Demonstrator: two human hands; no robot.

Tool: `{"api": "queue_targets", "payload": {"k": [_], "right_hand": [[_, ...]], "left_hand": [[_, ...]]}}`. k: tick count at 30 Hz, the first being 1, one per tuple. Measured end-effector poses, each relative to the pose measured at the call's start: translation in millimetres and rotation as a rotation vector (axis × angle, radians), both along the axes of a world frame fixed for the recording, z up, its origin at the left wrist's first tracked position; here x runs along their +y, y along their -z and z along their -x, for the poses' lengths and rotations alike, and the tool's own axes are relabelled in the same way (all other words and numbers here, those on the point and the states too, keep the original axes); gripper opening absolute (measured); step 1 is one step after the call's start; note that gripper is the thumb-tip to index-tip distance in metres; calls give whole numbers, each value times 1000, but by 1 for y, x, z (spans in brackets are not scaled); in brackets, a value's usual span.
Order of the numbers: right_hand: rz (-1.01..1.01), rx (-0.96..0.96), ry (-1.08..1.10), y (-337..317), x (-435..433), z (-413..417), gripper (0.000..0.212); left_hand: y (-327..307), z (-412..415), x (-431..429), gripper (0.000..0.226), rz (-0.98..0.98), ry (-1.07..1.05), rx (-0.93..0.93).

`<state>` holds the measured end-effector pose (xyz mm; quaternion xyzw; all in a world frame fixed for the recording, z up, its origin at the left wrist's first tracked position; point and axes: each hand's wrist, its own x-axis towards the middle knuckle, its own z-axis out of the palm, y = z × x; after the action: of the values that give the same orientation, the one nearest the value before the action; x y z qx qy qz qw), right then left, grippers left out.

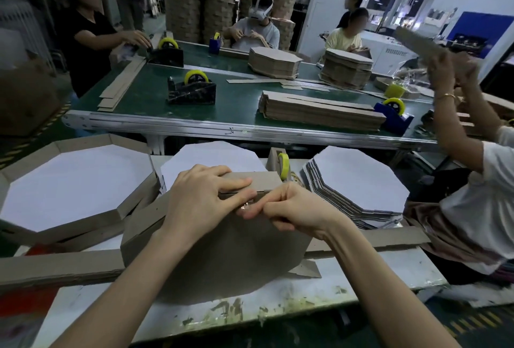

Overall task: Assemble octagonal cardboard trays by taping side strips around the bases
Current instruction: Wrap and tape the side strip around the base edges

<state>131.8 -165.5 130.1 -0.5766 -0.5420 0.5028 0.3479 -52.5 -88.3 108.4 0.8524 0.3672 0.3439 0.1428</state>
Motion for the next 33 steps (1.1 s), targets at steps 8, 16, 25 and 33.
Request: {"api": "queue_targets", "payload": {"k": [8,16,25,33], "right_hand": [[-119,3,-38,-13,-2,-9,30],[-173,-202,256,2,26,-46,27],[-37,-231,32,12,16,-51,46],[-147,-338,8,-2,11,-53,52]], "left_hand": [[3,3,3,50,-85,14,60],[2,11,2,58,-170,16,272],[-14,-42,-7,104,-232,99,488],[-14,-28,-5,100,-285,100,420]]}}
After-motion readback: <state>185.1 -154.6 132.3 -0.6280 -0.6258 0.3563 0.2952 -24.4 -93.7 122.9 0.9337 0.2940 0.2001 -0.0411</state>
